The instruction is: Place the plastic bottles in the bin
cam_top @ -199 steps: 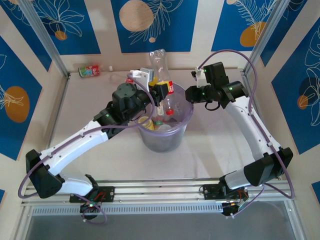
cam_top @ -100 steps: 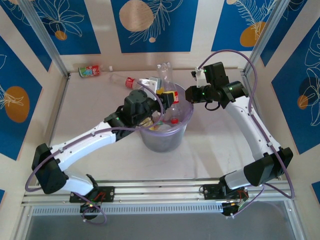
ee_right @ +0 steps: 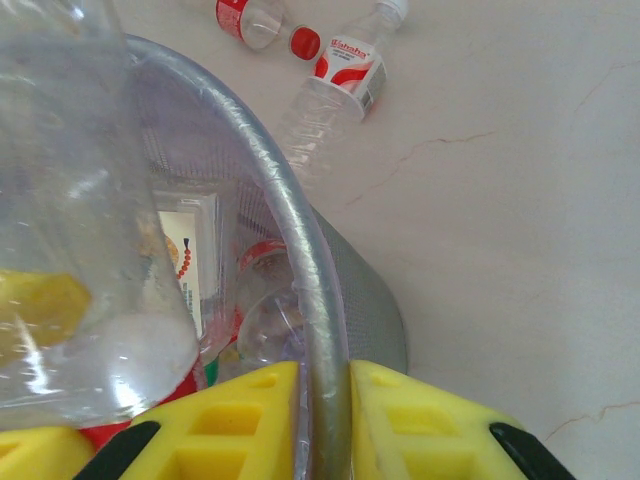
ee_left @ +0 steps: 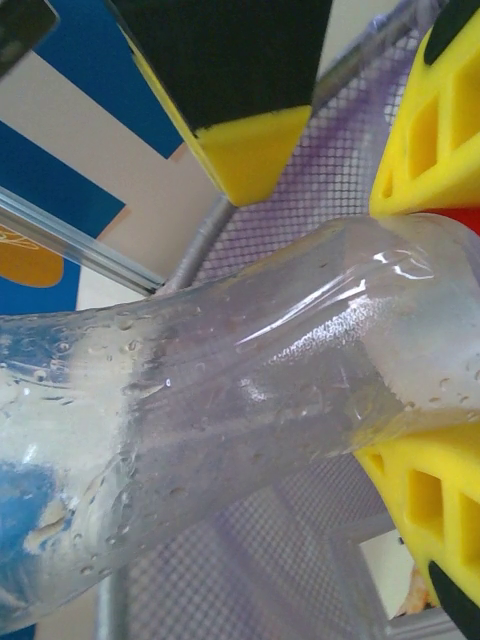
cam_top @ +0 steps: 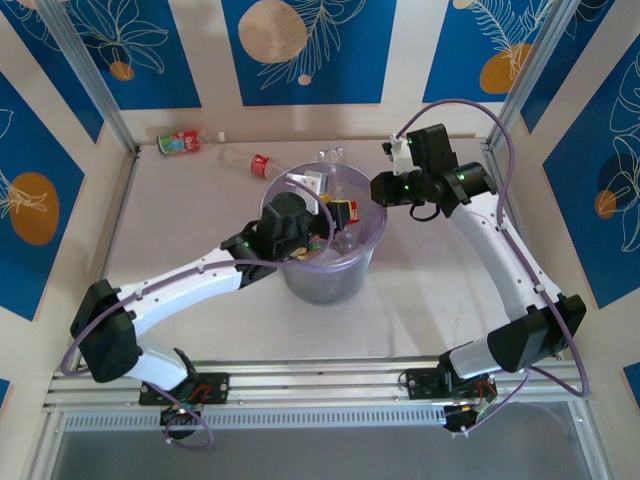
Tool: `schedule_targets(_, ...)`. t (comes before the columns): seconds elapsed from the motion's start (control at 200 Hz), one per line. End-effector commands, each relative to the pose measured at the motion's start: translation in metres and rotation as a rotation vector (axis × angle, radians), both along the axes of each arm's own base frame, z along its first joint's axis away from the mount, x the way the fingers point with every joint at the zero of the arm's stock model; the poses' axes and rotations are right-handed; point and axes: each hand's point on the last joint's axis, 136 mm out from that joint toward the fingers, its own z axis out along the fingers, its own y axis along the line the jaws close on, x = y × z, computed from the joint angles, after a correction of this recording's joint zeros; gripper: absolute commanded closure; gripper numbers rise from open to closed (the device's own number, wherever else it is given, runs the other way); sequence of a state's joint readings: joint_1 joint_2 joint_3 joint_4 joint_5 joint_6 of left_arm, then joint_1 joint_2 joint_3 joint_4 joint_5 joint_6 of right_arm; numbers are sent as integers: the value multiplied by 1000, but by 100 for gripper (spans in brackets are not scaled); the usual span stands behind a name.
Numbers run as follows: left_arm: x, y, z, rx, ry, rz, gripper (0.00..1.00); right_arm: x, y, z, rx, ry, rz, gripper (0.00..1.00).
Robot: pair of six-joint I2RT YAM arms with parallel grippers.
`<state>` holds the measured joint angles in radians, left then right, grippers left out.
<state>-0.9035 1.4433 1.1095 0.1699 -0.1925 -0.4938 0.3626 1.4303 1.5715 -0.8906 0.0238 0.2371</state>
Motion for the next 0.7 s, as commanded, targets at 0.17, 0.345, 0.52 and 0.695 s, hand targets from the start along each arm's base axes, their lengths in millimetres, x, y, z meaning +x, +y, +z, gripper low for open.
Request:
schedule_targets(0.17, -7, -9, -5, -8, 20, -25, 51, 0, 7, 1, 11, -9, 31, 81)
schedule_targets(0.345, -6, -7, 4, 18, -10, -22, 9, -1, 7, 1, 9, -9, 31, 81)
schedule_targets(0.52, -6, 1, 16, 46, -50, -5, 0, -2, 7, 2, 11, -11, 31, 81)
schedule_targets(0.695, -1, 18, 43, 56, -111, 40, 8, -3, 7, 3, 12, -13, 31, 81)
